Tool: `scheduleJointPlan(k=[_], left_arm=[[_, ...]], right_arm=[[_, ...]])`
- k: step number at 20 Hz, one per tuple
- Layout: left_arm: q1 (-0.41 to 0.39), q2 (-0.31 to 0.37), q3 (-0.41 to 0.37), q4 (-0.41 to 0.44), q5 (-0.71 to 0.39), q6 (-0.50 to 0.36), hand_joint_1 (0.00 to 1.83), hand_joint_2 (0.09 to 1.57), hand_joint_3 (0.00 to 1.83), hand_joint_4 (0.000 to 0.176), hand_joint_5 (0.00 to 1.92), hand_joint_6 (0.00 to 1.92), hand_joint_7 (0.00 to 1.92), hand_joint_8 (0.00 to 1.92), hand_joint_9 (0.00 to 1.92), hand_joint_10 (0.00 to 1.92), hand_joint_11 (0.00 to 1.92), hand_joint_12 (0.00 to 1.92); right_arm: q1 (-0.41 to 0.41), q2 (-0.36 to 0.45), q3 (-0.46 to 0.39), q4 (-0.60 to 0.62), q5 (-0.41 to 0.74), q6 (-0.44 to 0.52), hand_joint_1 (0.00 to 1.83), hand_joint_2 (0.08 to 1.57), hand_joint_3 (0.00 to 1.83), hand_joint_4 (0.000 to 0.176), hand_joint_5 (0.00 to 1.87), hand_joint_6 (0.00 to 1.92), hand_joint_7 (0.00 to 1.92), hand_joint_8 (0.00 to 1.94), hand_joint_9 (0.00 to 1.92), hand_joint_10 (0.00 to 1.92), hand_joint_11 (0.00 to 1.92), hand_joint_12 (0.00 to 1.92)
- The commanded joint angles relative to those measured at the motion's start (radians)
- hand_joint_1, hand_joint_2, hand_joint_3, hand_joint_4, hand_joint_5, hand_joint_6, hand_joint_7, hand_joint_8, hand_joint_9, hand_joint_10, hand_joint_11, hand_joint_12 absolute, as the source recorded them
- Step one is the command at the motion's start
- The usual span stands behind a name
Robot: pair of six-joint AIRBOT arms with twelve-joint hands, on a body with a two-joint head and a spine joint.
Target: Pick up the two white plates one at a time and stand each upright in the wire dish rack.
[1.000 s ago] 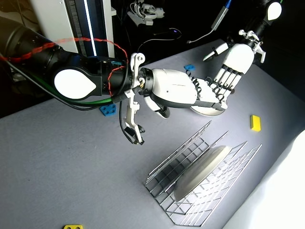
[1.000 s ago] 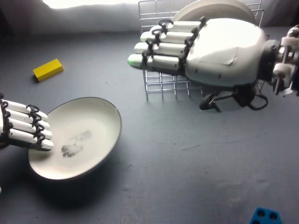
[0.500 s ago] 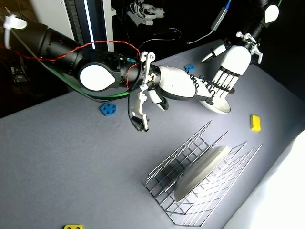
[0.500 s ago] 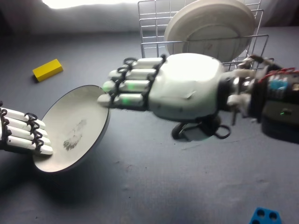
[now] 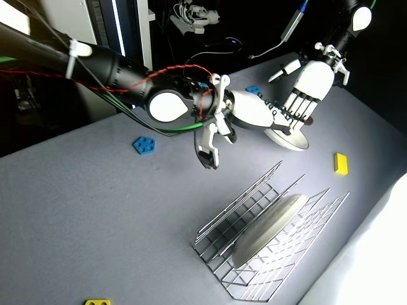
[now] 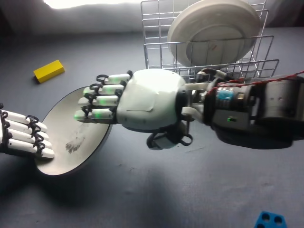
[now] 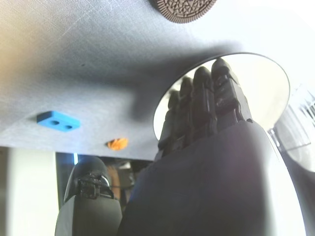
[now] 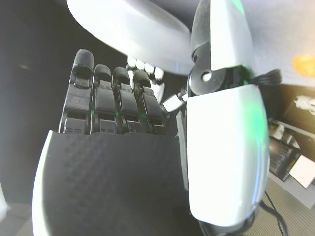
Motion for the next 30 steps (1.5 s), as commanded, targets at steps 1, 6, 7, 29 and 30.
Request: scheduleJointPlan(k=[1,6,7,29,30], left_arm=[[0.003,-0.008,0.001,-0.026,-0.024,-0.007,0.0,1.07,0.0,0.0,0.1,0.0,0.09,0.0,0.07,0.0,0.0,0.16],[0.002,-0.015,0.007,-0.026,-0.024,-0.007,0.0,1.08,0.0,0.0,0.1,0.0,0.09,0.0,0.07,0.0,0.0,0.17],[0.002,-0.018,0.009,-0.026,-0.024,-0.007,0.0,1.07,0.0,0.0,0.11,0.0,0.11,0.0,0.08,0.0,0.0,0.2],[0.002,-0.039,0.026,-0.026,-0.025,-0.013,0.0,1.08,0.0,0.0,0.09,0.0,0.07,0.0,0.04,0.0,0.0,0.1],[0.002,-0.039,0.026,-0.026,-0.025,-0.013,0.0,1.08,0.0,0.0,0.08,0.0,0.07,0.0,0.04,0.0,0.0,0.1]], right_arm=[[0.019,-0.015,0.013,0.006,0.11,-0.005,1.3,0.94,0.0,0.0,0.07,0.0,0.02,0.0,0.01,0.0,0.0,0.38],[0.013,-0.108,0.115,0.01,0.11,-0.005,1.29,0.95,0.0,0.0,0.07,0.0,0.02,0.0,0.0,0.0,0.0,0.4],[0.015,-0.128,0.138,0.02,0.11,-0.005,1.31,0.95,0.0,0.0,0.08,0.0,0.02,0.0,0.0,0.0,0.0,0.38],[0.031,-0.221,0.204,0.033,0.141,-0.005,1.21,1.09,0.02,0.0,0.99,0.94,1.01,0.73,1.03,0.07,0.67,1.04],[0.029,-0.221,0.204,0.033,0.142,-0.005,1.34,1.1,0.0,0.0,0.97,0.91,1.0,0.88,0.98,0.91,0.77,1.05]])
